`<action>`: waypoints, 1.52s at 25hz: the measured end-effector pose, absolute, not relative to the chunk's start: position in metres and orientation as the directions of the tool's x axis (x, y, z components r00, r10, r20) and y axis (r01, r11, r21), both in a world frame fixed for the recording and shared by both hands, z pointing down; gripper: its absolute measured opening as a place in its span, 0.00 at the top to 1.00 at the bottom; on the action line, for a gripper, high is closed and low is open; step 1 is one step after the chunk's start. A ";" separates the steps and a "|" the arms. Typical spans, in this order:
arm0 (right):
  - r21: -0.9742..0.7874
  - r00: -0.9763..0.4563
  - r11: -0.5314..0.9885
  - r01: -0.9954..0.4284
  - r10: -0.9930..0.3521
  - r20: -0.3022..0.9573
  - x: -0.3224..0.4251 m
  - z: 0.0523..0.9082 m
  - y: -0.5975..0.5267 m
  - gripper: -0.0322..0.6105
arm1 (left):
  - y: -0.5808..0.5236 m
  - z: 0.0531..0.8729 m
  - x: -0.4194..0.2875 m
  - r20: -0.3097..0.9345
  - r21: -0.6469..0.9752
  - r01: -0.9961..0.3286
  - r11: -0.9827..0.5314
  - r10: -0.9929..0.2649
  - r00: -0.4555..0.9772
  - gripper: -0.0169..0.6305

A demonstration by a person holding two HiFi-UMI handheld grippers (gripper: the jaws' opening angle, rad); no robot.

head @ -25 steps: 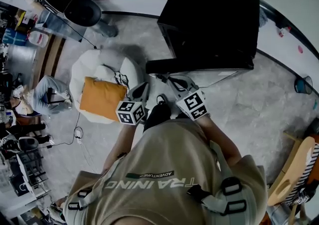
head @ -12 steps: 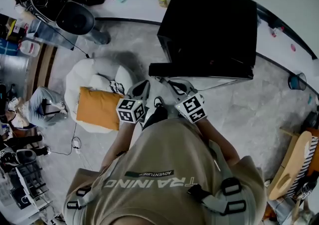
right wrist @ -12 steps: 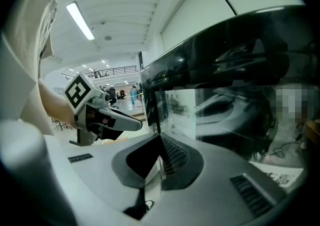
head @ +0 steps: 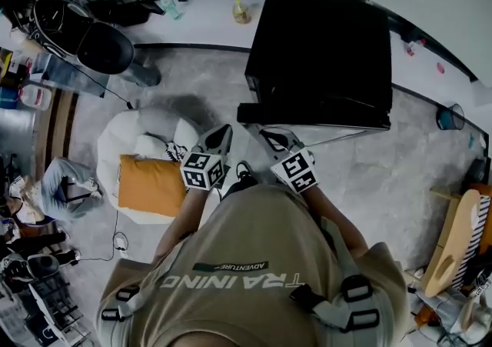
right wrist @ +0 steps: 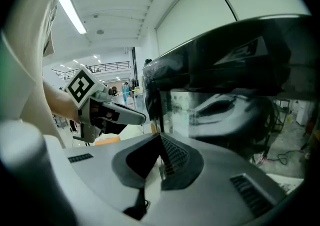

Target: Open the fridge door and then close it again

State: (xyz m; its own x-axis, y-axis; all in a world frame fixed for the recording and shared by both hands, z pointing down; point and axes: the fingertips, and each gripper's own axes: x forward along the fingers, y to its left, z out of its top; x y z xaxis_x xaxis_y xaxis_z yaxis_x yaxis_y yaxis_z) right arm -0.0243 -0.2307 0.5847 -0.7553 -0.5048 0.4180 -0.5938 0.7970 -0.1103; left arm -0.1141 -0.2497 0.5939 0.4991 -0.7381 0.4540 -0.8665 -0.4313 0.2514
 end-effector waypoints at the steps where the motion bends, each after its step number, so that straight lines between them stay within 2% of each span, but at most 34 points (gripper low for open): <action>1: -0.110 -0.749 0.790 -0.604 -0.514 0.420 -0.025 0.584 -0.234 0.96 | -0.253 0.594 -0.115 0.454 0.252 -0.861 -0.441 -0.732 0.508 0.97; 17: -0.109 -0.607 0.628 -0.771 -0.672 0.424 -0.021 0.584 -0.275 0.96 | -0.296 0.601 -0.121 0.453 0.260 -0.758 -0.598 -0.618 0.642 0.97; 38: -0.084 -0.442 0.450 -0.889 -0.793 0.420 -0.013 0.579 -0.298 0.96 | -0.321 0.592 -0.106 0.428 0.242 -0.603 -0.760 -0.475 0.769 0.97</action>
State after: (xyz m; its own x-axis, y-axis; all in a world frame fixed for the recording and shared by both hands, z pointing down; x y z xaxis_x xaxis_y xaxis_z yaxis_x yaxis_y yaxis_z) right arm -0.0127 -0.2984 0.5794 -0.4416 -0.7927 0.4202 -0.8888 0.4505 -0.0844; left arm -0.1064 -0.3210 0.5917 0.7692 -0.4746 0.4280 -0.6033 -0.7600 0.2416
